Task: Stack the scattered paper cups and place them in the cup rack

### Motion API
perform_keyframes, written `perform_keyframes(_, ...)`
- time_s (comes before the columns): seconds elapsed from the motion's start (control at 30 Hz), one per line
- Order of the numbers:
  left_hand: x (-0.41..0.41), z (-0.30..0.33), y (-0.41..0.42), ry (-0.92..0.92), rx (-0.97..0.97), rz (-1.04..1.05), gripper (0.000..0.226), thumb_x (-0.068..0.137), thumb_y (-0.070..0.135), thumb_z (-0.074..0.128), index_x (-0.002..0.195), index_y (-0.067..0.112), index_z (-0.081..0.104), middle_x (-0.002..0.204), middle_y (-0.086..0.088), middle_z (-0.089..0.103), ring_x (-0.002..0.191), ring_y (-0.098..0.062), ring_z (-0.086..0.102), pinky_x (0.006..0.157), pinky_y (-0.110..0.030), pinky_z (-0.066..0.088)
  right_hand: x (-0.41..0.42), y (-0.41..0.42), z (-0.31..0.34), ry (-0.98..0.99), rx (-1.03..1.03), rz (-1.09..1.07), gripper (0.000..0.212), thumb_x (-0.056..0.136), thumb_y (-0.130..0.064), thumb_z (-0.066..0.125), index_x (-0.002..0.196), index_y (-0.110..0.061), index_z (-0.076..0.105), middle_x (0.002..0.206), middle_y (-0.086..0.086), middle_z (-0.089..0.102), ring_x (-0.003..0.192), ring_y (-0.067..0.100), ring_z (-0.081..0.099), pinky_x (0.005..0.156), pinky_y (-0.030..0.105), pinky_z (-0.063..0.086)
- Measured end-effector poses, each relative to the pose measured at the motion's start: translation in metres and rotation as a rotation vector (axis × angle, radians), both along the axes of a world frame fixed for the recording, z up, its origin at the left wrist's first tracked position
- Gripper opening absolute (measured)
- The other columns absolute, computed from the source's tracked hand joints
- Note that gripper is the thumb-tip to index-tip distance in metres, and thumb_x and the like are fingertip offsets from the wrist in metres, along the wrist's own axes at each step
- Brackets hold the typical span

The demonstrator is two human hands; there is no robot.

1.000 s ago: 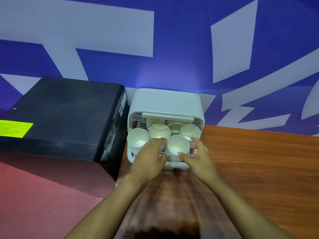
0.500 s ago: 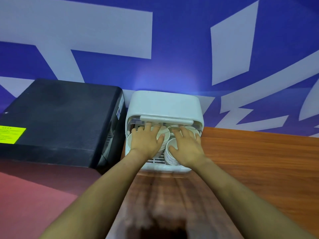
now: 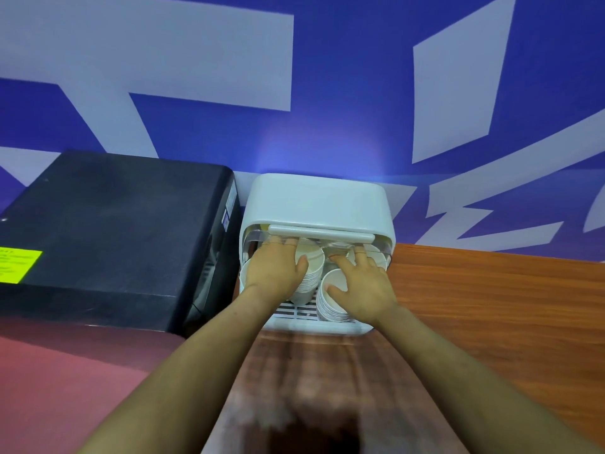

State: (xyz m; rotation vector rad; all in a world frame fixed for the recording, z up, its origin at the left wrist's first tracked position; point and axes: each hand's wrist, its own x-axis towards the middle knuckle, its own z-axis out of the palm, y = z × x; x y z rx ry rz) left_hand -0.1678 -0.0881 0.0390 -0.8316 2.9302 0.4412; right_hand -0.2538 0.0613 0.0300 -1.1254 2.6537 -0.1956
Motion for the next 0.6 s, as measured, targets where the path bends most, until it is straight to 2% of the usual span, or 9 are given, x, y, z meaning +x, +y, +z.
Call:
perform_keyframes(0.13, -0.001, -0.004, 0.010, -0.042, -0.117, 0.069, 0.056, 0.098, 0.050, 0.030, 0.135, 0.010, 0.043, 0.126, -0.019, 0.051, 0.113, -0.031, 0.052, 0.095, -0.038, 0.040, -0.001, -0.001, -0.001, -0.049, -0.051, 0.012, 0.054, 0.084, -0.043, 0.057, 0.133, -0.026, 0.043, 0.146, 0.005, 0.026, 0.123, 0.028, 0.043, 0.096, 0.039, 0.042)
perform_keyframes(0.23, 0.000, -0.006, 0.012, -0.111, -0.188, 0.103, 0.061, 0.098, 0.055, 0.023, 0.134, 0.009, 0.043, 0.132, -0.020, 0.047, 0.120, -0.033, 0.045, 0.106, -0.042, 0.032, -0.004, 0.001, -0.001, -0.046, -0.086, 0.008, 0.051, 0.084, -0.036, 0.058, 0.131, -0.022, 0.047, 0.145, 0.003, 0.027, 0.121, 0.028, 0.045, 0.092, 0.037, 0.046)
perform_keyframes(0.3, 0.002, -0.005, 0.016, -0.153, -0.213, 0.114, 0.066, 0.096, 0.058, 0.019, 0.139, 0.012, 0.038, 0.141, -0.019, 0.038, 0.127, -0.035, 0.038, 0.111, -0.047, 0.024, -0.005, 0.003, -0.001, -0.048, -0.092, 0.012, 0.049, 0.085, -0.032, 0.057, 0.132, -0.022, 0.047, 0.145, 0.003, 0.026, 0.121, 0.027, 0.044, 0.088, 0.037, 0.047)
perform_keyframes(0.4, 0.007, -0.006, 0.023, -0.162, -0.231, 0.078, 0.074, 0.092, 0.067, 0.015, 0.146, 0.018, 0.025, 0.151, -0.015, 0.025, 0.133, -0.036, 0.032, 0.110, -0.054, 0.022, -0.006, 0.003, -0.001, -0.078, -0.117, 0.024, 0.046, 0.087, -0.027, 0.055, 0.132, -0.022, 0.048, 0.143, 0.003, 0.027, 0.121, 0.026, 0.044, 0.087, 0.037, 0.049)
perform_keyframes(0.5, 0.016, -0.008, 0.029, -0.102, -0.221, -0.035, 0.076, 0.087, 0.073, 0.022, 0.149, 0.028, 0.016, 0.153, -0.010, 0.021, 0.137, -0.033, 0.026, 0.111, -0.054, 0.019, -0.008, -0.003, -0.001, -0.114, -0.115, 0.047, 0.041, 0.089, -0.026, 0.054, 0.129, -0.023, 0.052, 0.142, 0.003, 0.031, 0.124, 0.025, 0.041, 0.094, 0.037, 0.046)
perform_keyframes(0.6, 0.018, -0.008, 0.031, -0.024, -0.143, -0.065, 0.075, 0.085, 0.071, 0.035, 0.146, 0.029, 0.023, 0.147, -0.004, 0.029, 0.133, -0.027, 0.032, 0.113, -0.053, 0.013, -0.010, -0.007, -0.004, -0.148, -0.059, 0.063, 0.044, 0.089, -0.027, 0.055, 0.132, -0.022, 0.050, 0.145, 0.004, 0.031, 0.131, 0.027, 0.031, 0.106, 0.037, 0.035)
